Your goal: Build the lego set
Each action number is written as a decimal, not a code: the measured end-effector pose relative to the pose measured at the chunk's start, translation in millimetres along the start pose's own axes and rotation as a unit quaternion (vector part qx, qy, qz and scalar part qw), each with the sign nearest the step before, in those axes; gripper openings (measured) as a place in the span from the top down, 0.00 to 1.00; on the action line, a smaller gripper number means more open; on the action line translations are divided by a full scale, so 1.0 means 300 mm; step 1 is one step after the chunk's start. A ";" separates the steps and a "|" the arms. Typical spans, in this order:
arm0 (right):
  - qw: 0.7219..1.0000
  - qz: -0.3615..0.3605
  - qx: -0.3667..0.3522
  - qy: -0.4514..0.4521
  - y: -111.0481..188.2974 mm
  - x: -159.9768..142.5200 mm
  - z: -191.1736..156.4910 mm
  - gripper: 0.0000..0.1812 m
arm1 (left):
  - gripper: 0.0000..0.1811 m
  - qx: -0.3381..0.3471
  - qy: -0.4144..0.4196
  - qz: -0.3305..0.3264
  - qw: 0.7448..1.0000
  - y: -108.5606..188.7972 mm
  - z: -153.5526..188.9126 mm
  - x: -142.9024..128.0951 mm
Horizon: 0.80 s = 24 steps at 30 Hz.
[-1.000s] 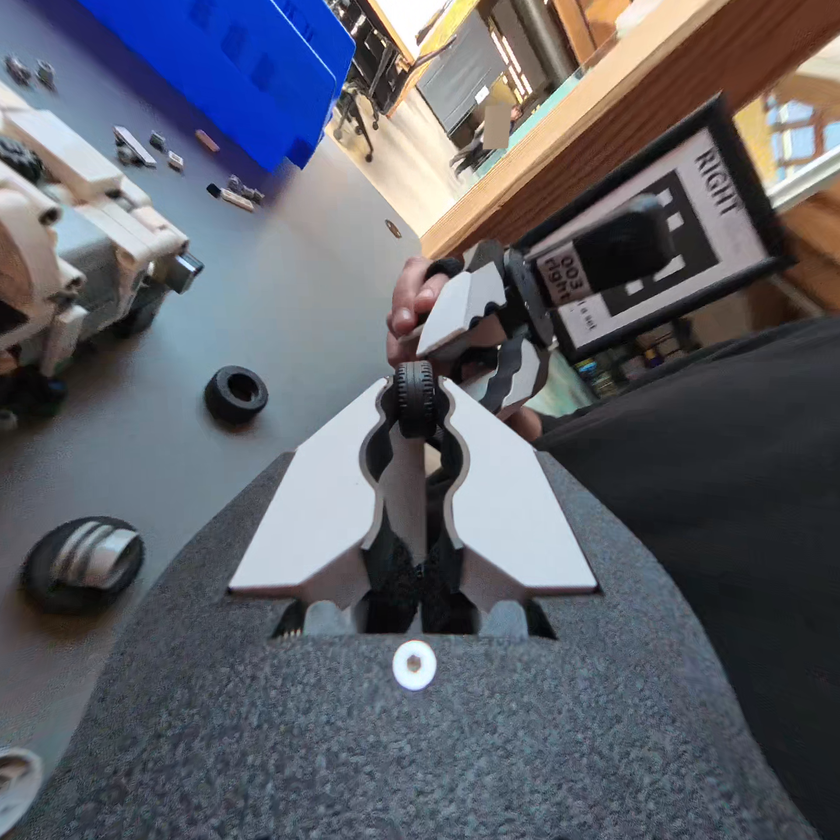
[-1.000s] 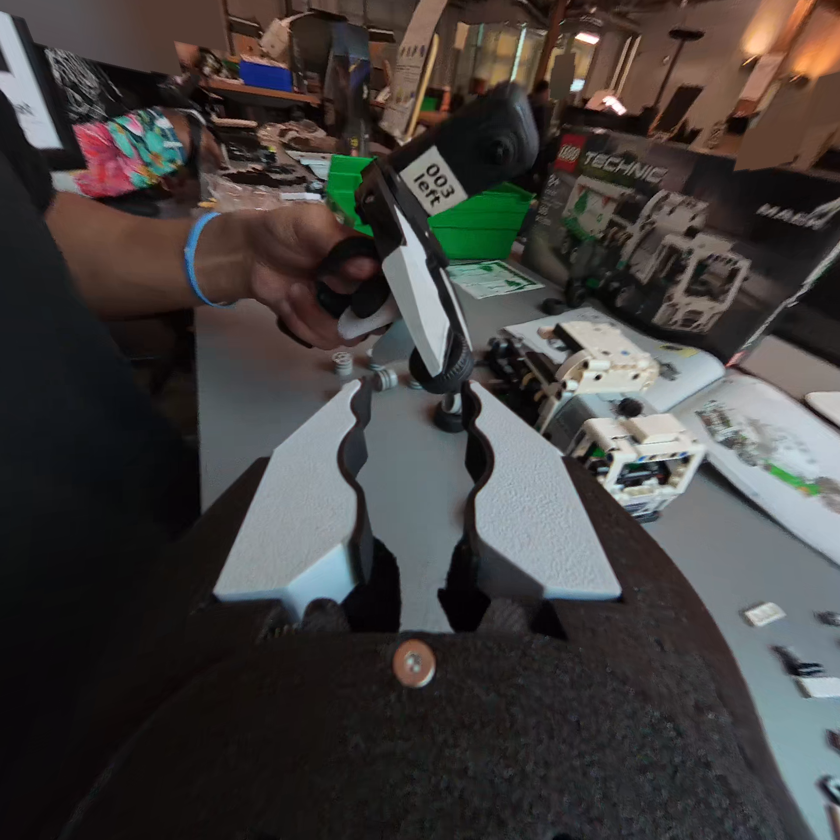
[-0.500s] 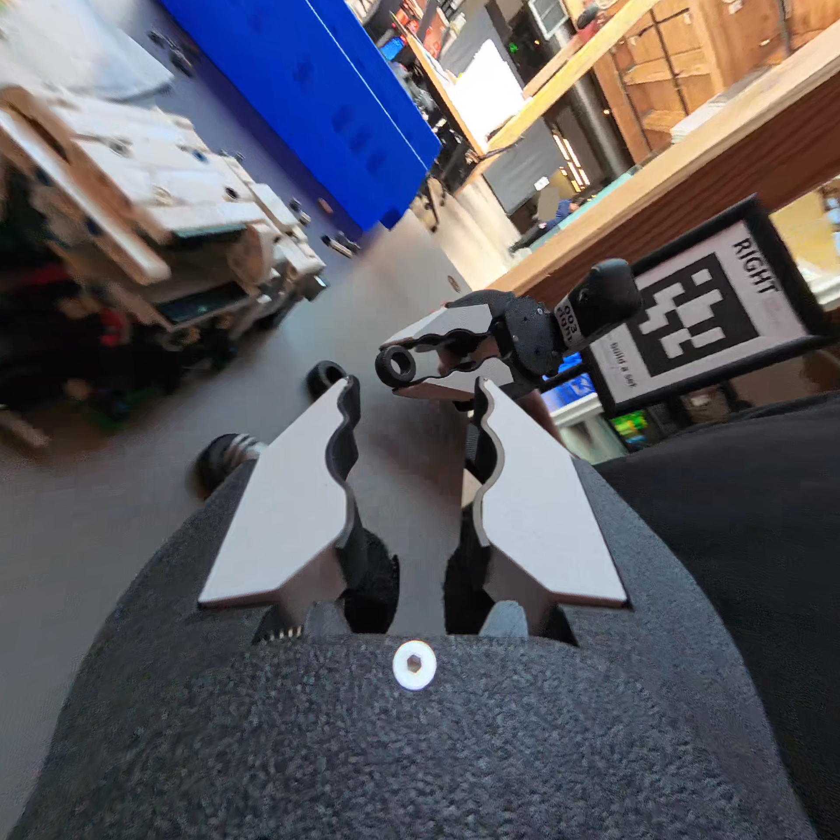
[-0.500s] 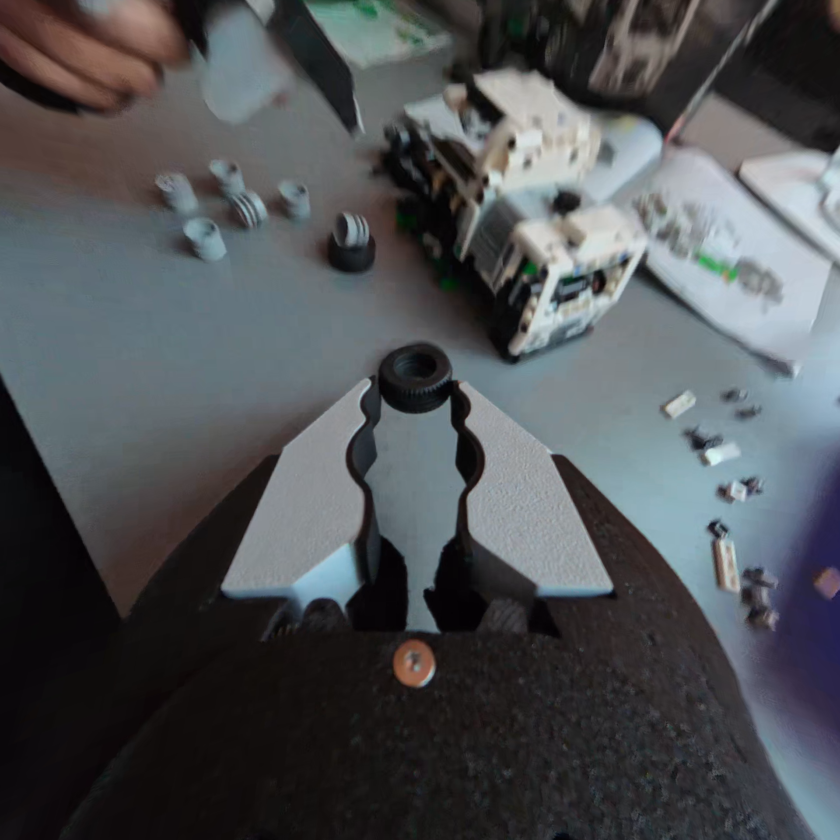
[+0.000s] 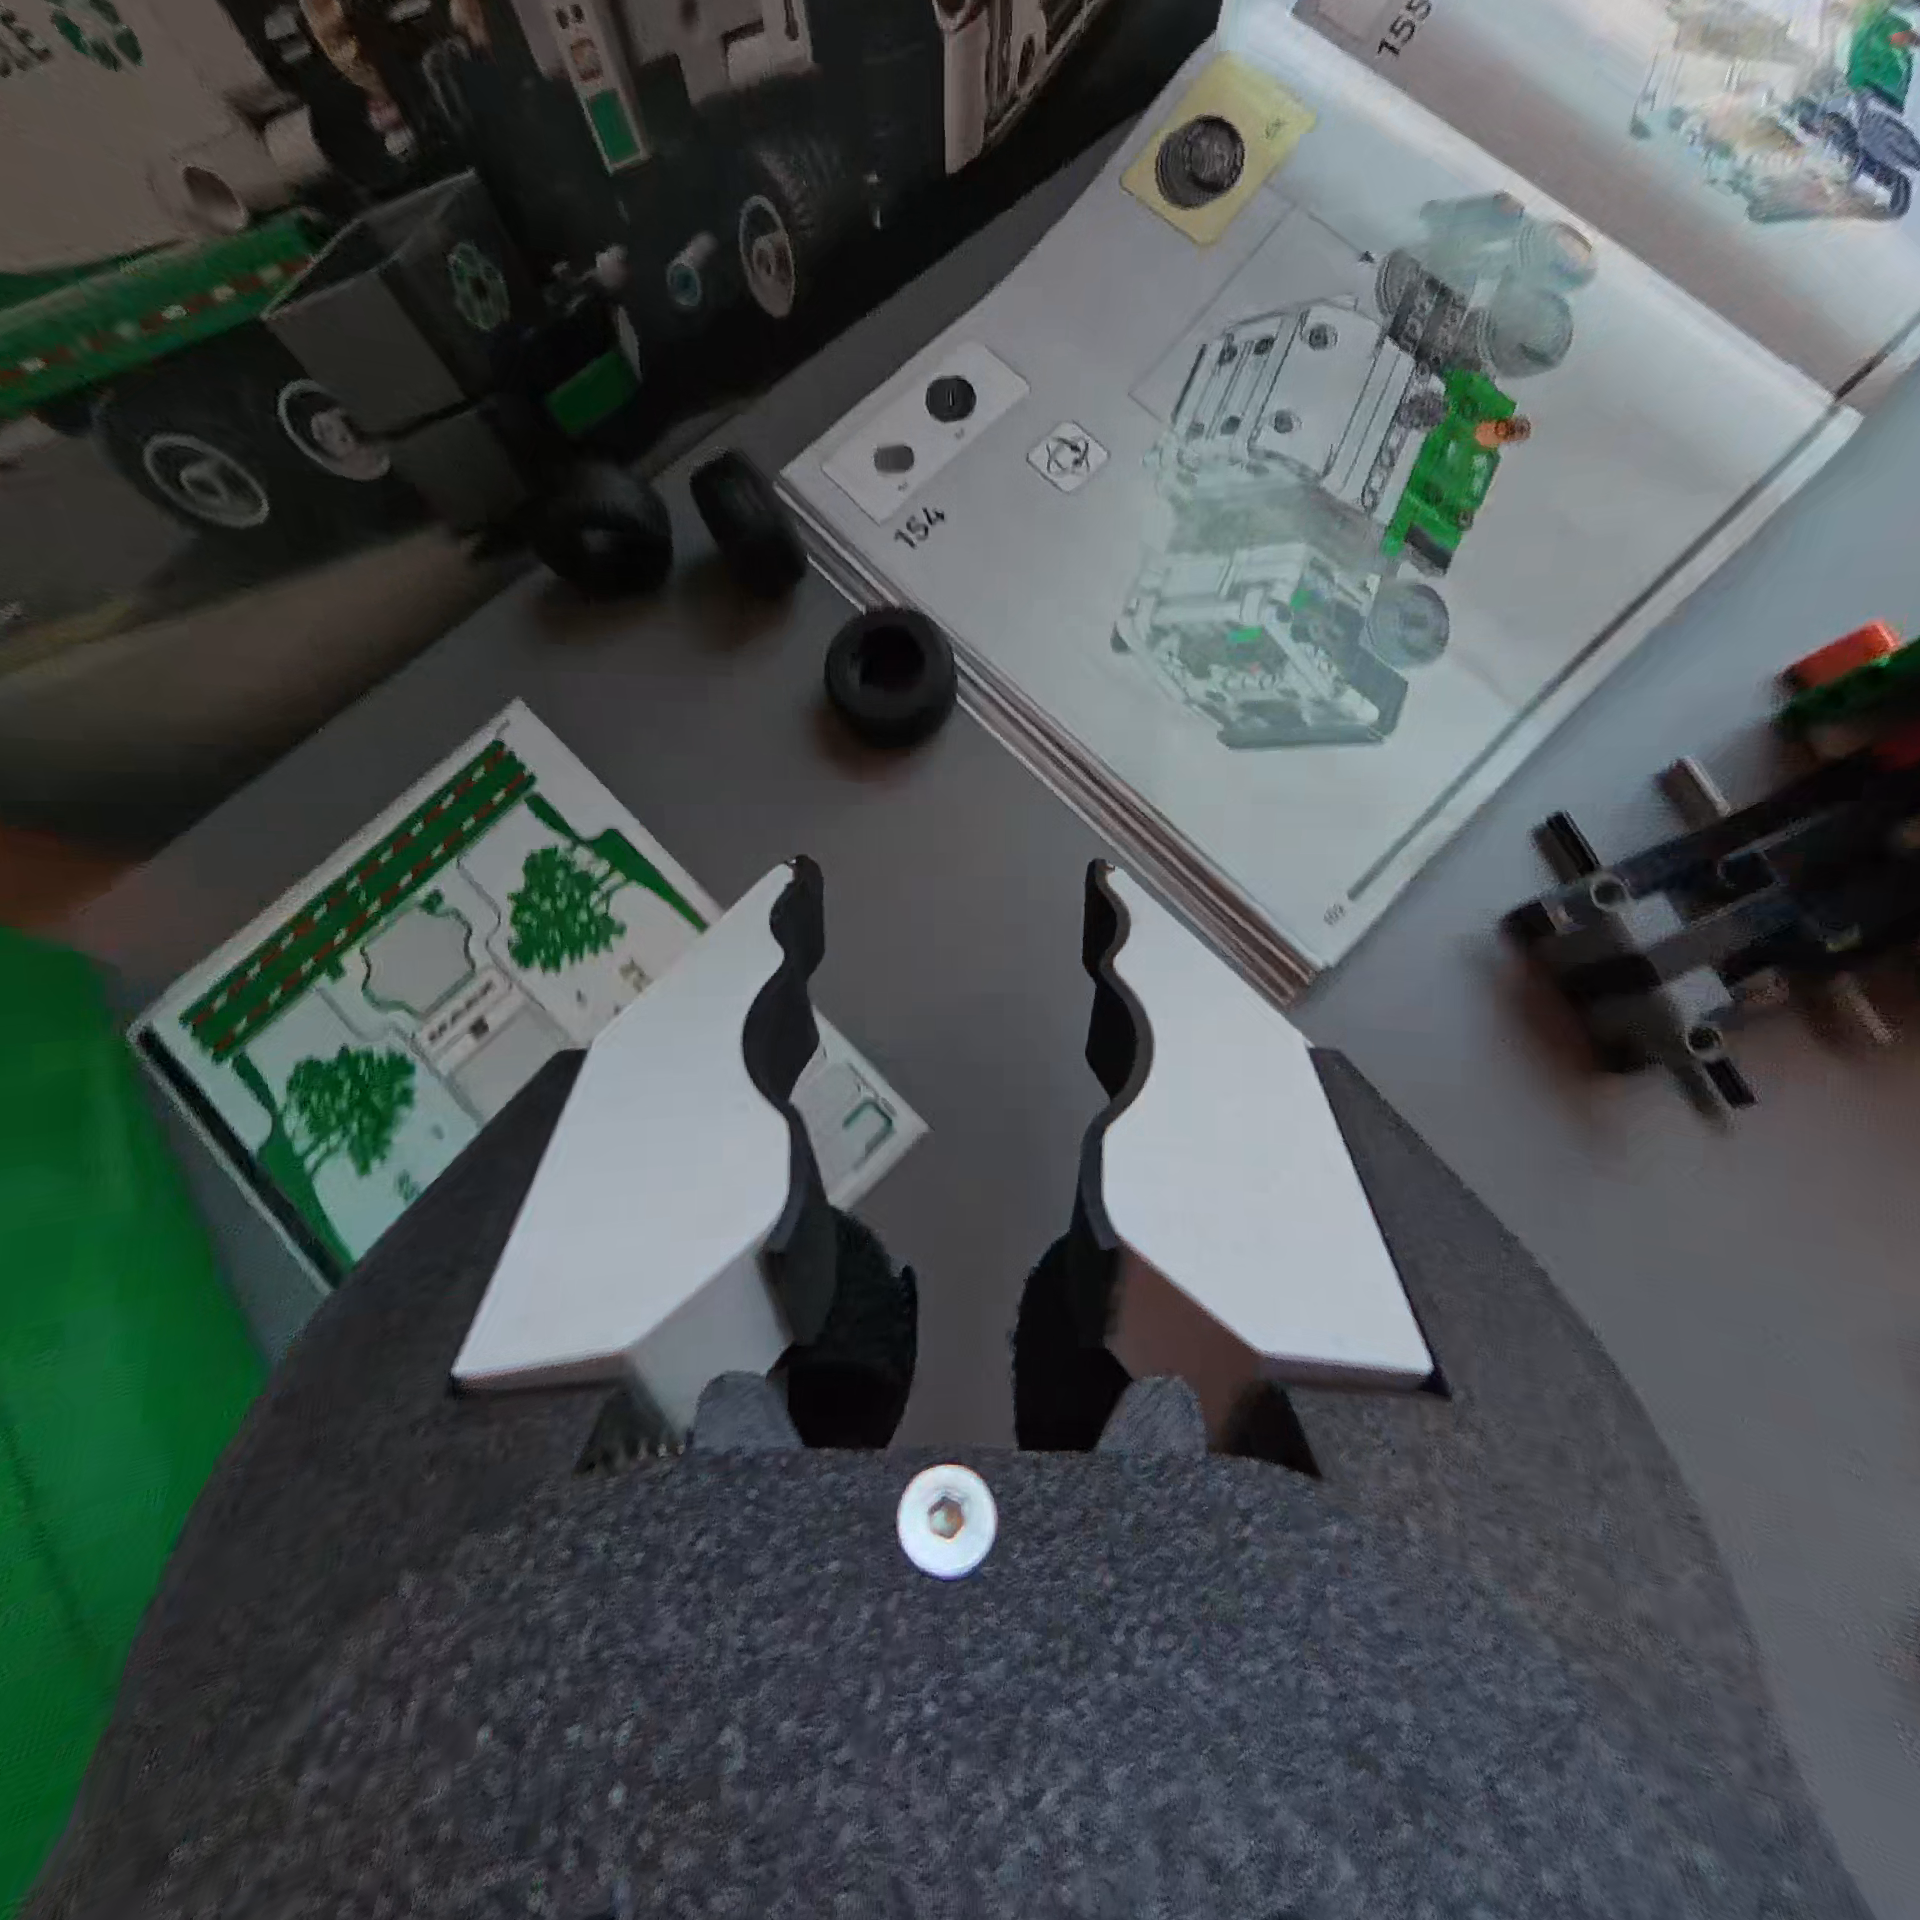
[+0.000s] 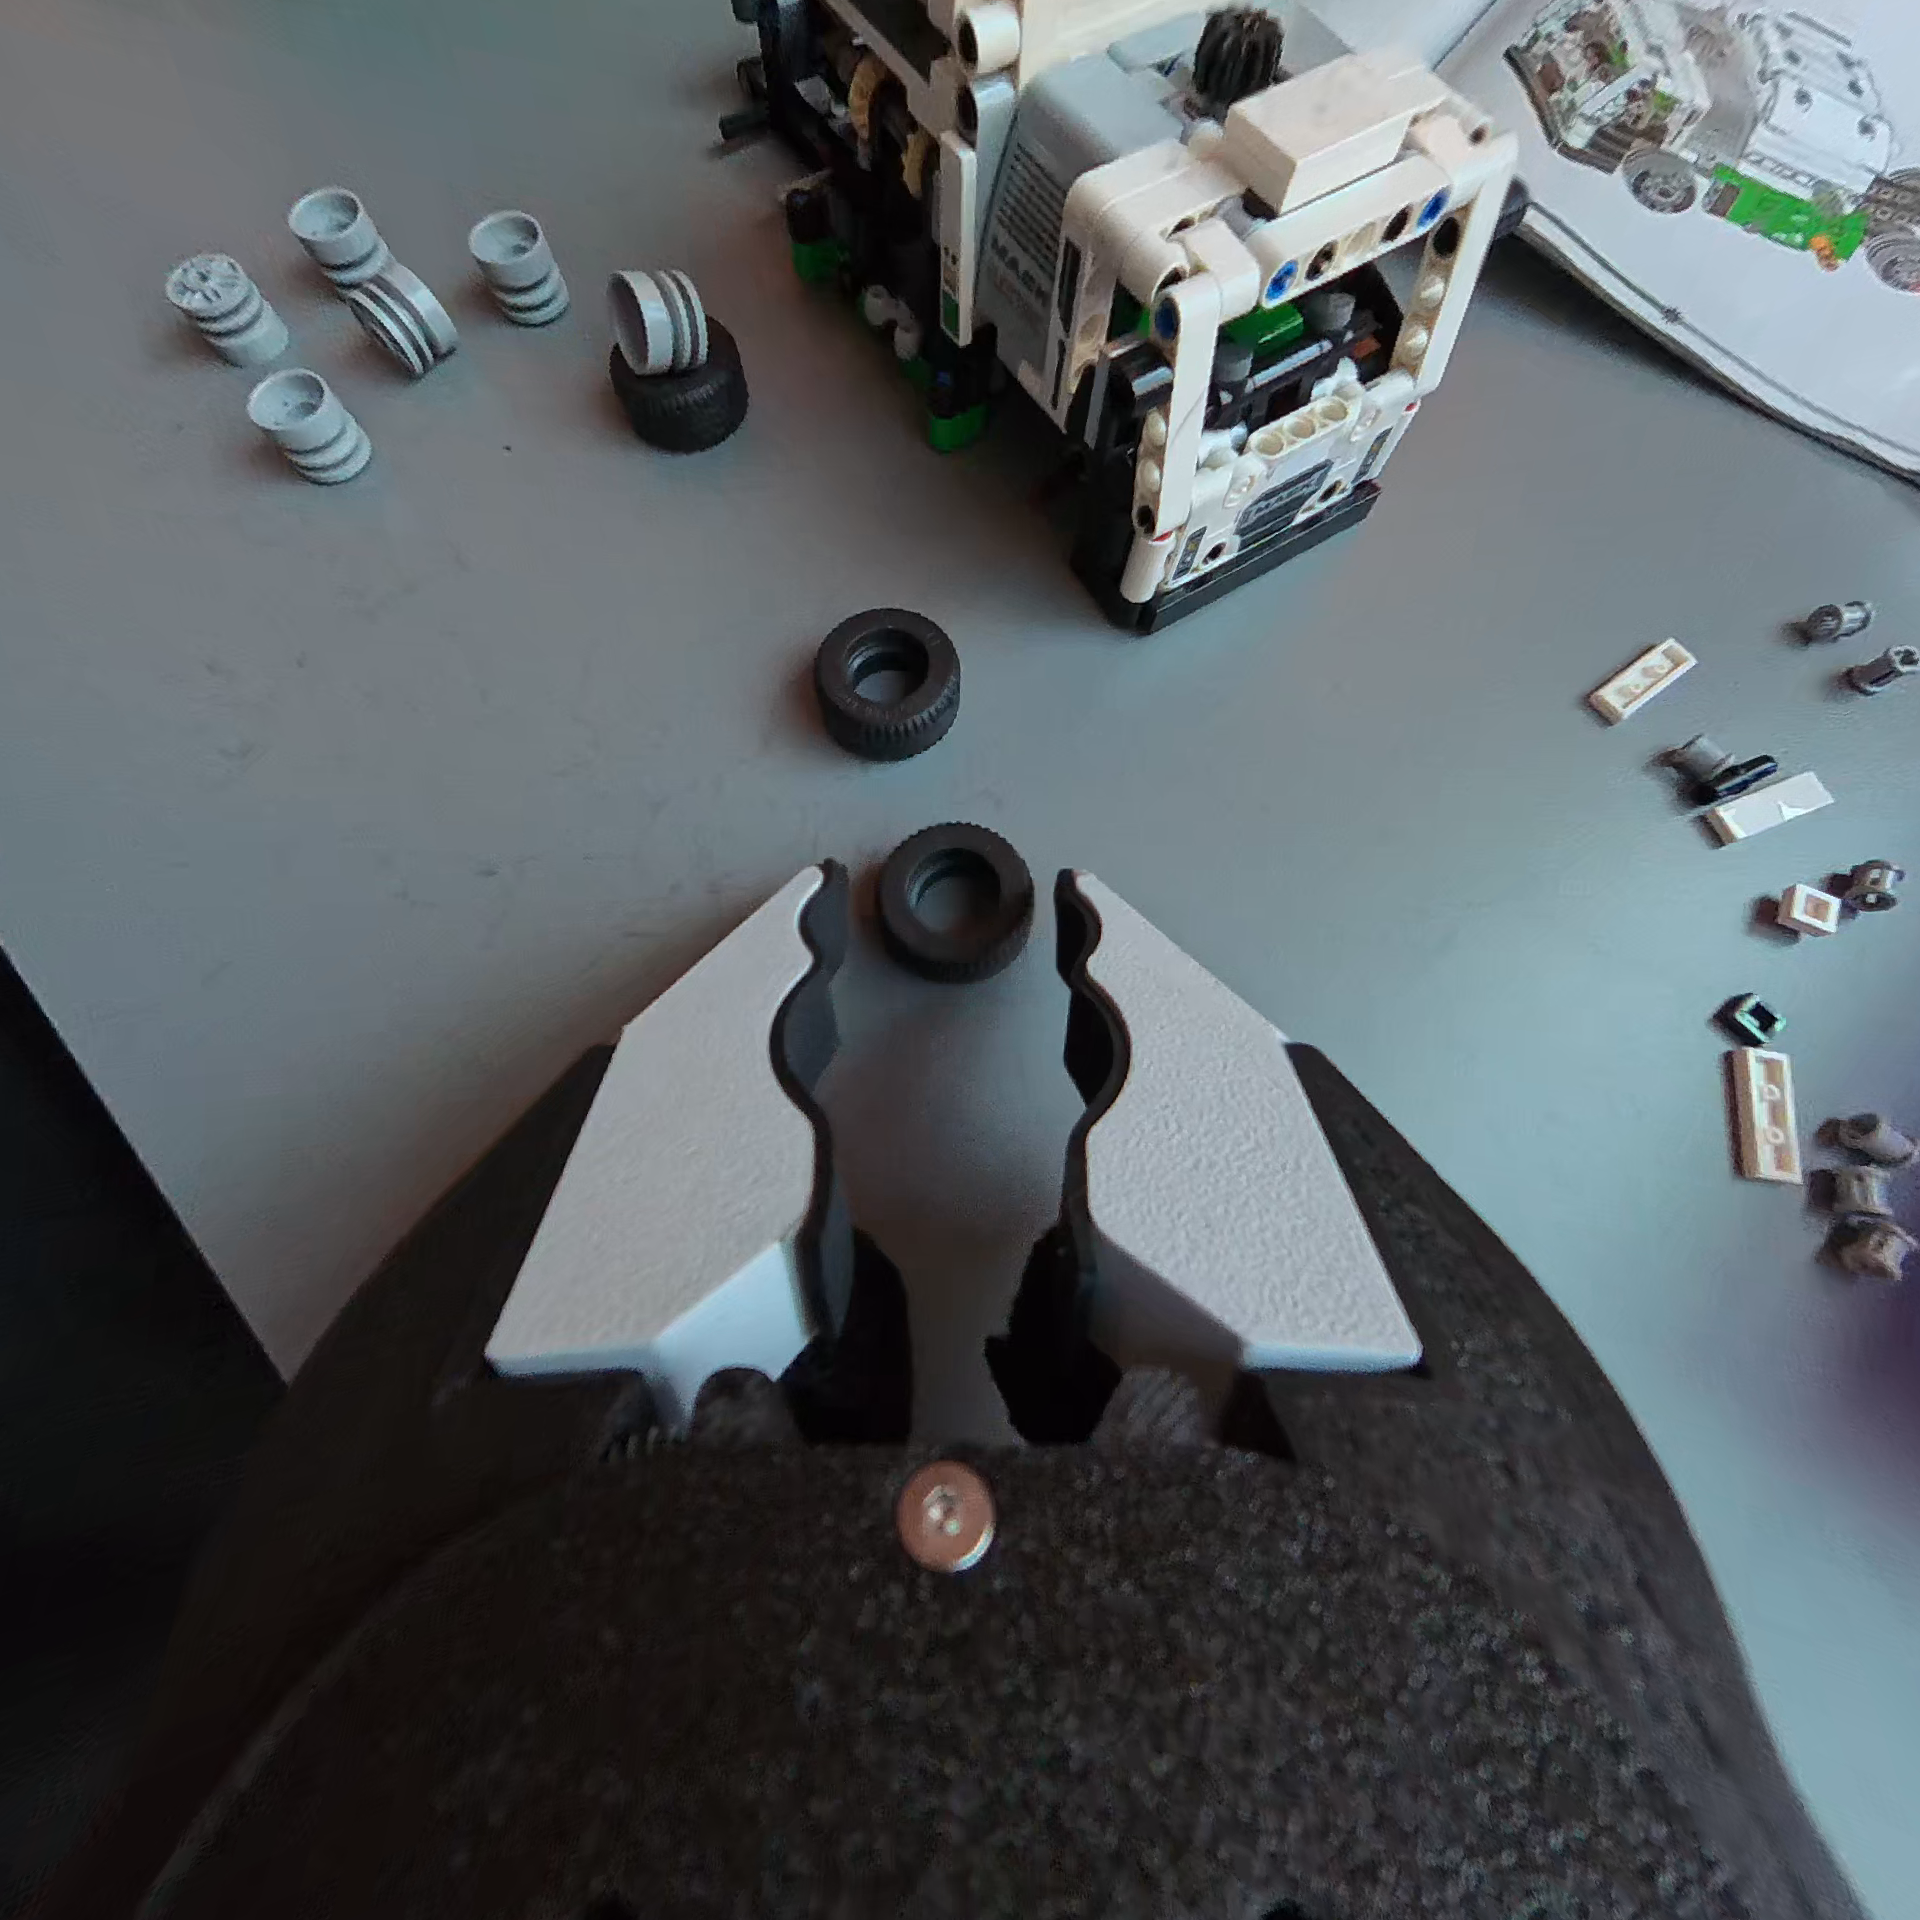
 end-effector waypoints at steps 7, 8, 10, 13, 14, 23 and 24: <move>0.997 0.062 -0.023 -0.024 0.090 0.014 0.011 0.81 | 0.75 -0.030 0.001 -0.019 0.999 -0.202 -0.055 0.094; 0.997 0.066 -0.027 -0.025 0.099 0.014 0.011 0.81 | 0.81 -0.026 0.007 -0.023 0.999 -0.213 -0.062 0.094; 0.996 0.077 -0.030 -0.021 0.115 0.021 0.008 0.82 | 0.84 -0.032 0.013 -0.026 0.999 -0.211 -0.055 0.090; 0.995 0.101 -0.017 -0.011 0.133 0.057 -0.014 0.82 | 0.84 -0.038 -0.031 -0.012 0.999 -0.138 -0.005 0.089; 0.994 0.110 -0.003 -0.009 0.136 0.074 -0.026 0.81 | 0.84 -0.051 -0.060 0.002 0.997 -0.090 0.041 0.096; 0.987 0.138 0.068 0.038 0.077 0.175 -0.119 0.80 | 0.84 -0.240 -0.266 0.064 0.931 0.265 0.884 -0.009; 0.987 0.138 0.070 0.034 0.073 0.168 -0.117 0.80 | 0.83 -0.233 -0.266 0.045 0.935 0.234 0.947 -0.041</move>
Point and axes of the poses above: each gripper's, where its closed fingertips meet, y back along the fingers, x out of its top, z = x × y across the jaws, the point moved 4 cm from there along y, back along the fingers, and after that the axes turned 2 degrees about -y, right-handed, at the moved point
